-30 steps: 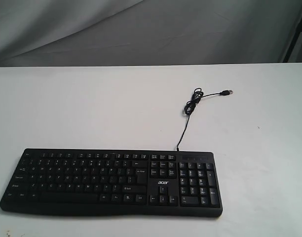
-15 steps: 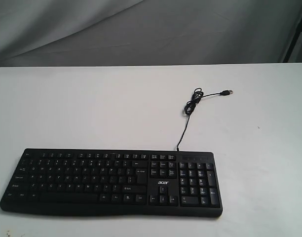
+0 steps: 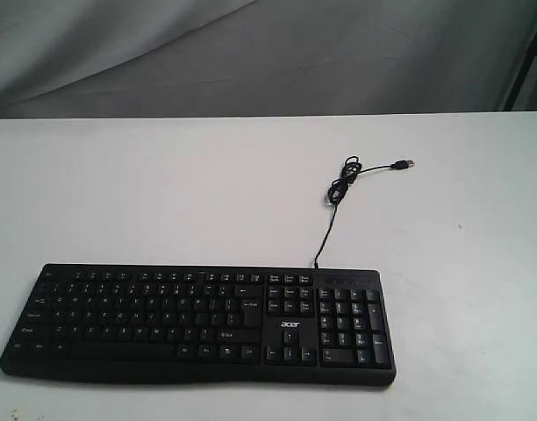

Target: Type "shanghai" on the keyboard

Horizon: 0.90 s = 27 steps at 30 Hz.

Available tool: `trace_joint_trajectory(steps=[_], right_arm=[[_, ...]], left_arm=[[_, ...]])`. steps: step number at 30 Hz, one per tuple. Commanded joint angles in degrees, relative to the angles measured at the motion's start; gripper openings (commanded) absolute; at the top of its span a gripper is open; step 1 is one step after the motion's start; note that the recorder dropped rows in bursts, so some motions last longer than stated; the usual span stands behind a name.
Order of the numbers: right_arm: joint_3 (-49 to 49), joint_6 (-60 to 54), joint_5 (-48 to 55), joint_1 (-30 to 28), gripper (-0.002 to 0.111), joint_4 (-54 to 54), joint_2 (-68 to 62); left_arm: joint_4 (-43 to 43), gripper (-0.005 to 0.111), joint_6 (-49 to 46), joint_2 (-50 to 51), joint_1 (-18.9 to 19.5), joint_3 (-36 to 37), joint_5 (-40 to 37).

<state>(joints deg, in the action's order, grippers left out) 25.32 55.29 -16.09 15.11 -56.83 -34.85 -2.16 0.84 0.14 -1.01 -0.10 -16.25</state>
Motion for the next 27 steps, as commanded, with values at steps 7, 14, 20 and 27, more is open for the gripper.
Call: trace_joint_trajectory(steps=[7, 14, 20, 27], right_arm=[[19.39, 5.97, 11.18, 11.91, 0.0, -25.08, -25.2], [26.18, 16.37, 4.75, 15.4, 0.0, -29.53, -31.0], [27.91, 33.4, -5.02, 15.84, 0.0, -43.12, -37.88], [29.45, 32.32, -5.83, 15.84, 0.0, -43.12, -44.71]], left_arm=[[-0.3, 0.0, 0.39, -0.14, 0.14, 0.1, 0.13], [-0.3, 0.0, 0.39, -0.14, 0.14, 0.1, 0.13], [-0.3, 0.0, 0.39, -0.14, 0.14, 0.1, 0.13], [-0.3, 0.0, 0.39, -0.14, 0.14, 0.1, 0.13]])
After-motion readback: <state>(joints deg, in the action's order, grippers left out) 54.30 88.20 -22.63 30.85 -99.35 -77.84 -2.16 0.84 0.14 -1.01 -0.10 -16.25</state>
